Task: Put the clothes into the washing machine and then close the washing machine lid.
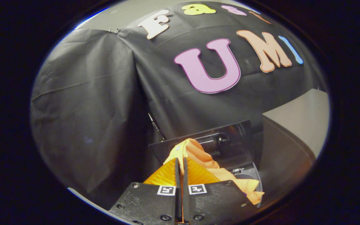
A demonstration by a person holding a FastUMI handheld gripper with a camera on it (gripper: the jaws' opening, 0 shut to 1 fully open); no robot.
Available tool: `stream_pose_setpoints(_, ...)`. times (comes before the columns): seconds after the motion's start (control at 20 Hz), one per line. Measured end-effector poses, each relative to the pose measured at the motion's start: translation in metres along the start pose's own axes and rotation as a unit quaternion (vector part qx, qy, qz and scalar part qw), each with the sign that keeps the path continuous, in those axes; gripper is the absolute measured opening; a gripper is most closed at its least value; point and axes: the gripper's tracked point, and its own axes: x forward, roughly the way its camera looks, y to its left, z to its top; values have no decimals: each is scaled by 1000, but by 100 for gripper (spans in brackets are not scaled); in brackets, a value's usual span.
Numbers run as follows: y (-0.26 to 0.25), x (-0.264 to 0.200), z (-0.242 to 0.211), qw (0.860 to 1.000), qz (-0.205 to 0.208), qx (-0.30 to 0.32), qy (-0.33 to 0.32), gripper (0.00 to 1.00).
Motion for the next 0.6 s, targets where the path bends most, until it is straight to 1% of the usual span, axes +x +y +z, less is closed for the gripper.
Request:
stream_pose_setpoints(0.25, -23, 22, -46, 1000, -8, 9, 25, 1)
stream_pose_setpoints(0.6, -55, 51, -107, 998, -36, 20, 52, 1)
